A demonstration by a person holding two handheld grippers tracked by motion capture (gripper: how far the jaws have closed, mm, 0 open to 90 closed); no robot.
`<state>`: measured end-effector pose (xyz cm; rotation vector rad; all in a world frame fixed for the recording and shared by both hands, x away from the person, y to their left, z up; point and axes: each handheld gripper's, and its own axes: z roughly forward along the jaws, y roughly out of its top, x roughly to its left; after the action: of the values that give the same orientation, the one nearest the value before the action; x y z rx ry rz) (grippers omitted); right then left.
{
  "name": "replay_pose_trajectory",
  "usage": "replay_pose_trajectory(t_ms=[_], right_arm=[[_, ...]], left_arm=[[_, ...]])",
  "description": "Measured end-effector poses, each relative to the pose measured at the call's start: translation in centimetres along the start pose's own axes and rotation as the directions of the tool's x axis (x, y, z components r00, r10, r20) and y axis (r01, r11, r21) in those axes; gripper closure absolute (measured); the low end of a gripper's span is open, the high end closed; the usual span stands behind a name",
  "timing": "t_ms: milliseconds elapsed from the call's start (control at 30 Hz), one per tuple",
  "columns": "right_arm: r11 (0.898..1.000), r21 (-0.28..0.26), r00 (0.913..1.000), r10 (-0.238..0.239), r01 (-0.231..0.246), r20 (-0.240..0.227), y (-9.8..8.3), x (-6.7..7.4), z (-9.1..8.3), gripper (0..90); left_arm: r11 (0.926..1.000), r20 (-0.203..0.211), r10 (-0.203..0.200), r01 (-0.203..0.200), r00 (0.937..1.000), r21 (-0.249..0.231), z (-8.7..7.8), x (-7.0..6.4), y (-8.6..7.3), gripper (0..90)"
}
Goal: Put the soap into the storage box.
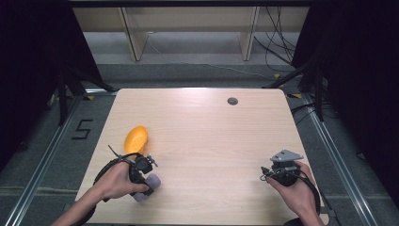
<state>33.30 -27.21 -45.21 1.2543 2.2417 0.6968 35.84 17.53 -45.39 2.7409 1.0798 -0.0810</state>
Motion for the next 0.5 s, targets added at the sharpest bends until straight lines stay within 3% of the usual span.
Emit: replay_pose_trajectory(t_ms=[33, 67, 100, 133, 167, 200, 233, 267, 333, 367, 500], right_arm=[[1.000, 0.000, 1.0000, 0.000, 0.000, -0.001, 0.0, 0.0, 0.0, 49.8], [1.000, -0.001, 1.0000, -0.002, 0.002, 0.000, 0.0, 0.0, 0.0, 49.8], [1.000, 0.000, 1.0000, -0.001, 0.001, 0.000, 0.0, 0.0, 0.0, 49.8], [1.000, -0.001, 1.0000, -0.003, 0.003, 0.000, 0.0, 0.0, 0.0, 49.8], [1.000, -0.003, 1.0000, -0.005, 0.005, 0.002, 0.0, 0.0, 0.0, 49.8], [1.000, -0.003, 1.0000, -0.005, 0.005, 0.002, 0.0, 0.0, 0.0, 49.8], [1.000, -0.003, 1.0000, -0.006, 0.006, 0.000, 0.0, 0.0, 0.0, 49.8], [1.000, -0.003, 1.0000, -0.006, 0.006, 0.000, 0.0, 0.0, 0.0, 49.8], [1.000, -0.002, 1.0000, -0.003, 0.003, 0.001, 0.0, 0.0, 0.0, 49.8], [1.000, -0.002, 1.0000, -0.001, 0.001, 0.001, 0.0, 0.0, 0.0, 49.8], [1.000, -0.001, 1.0000, -0.001, 0.001, 0.000, 0.0, 0.0, 0.0, 49.8]], left_arm=[[0.9949, 0.023, -0.096, 0.097, 0.9951, -0.029, -0.1, -0.3, -0.1, 49.3], [0.9926, 0.021, -0.113, 0.114, 0.9934, -0.042, -0.2, -0.2, -0.1, 49.4], [0.9854, 0.024, -0.159, 0.161, 0.9869, -0.056, -0.4, -0.1, -0.1, 49.4], [0.9854, 0.024, -0.159, 0.161, 0.9869, -0.056, -0.4, -0.1, -0.1, 49.4], [0.9641, 0.040, -0.253, 0.256, 0.9666, -0.072, -0.5, 0.2, -0.1, 49.4], [0.9582, 0.047, -0.276, 0.279, 0.9600, -0.064, -0.7, 0.5, 0.0, 49.4], [0.9596, 0.050, -0.271, 0.274, 0.9612, -0.064, -0.8, 0.7, 0.0, 49.4], [0.9529, 0.044, -0.291, 0.294, 0.9556, -0.076, -0.8, 0.8, 0.0, 49.4], [0.9558, -0.005, -0.288, 0.287, 0.9575, -0.062, -0.8, 1.0, 0.0, 49.4], [0.9509, -0.013, -0.303, 0.301, 0.9530, -0.071, -0.8, 0.9, 0.0, 49.4], [0.9472, -0.023, -0.314, 0.312, 0.9491, -0.075, -0.7, 1.1, 0.1, 49.4]])
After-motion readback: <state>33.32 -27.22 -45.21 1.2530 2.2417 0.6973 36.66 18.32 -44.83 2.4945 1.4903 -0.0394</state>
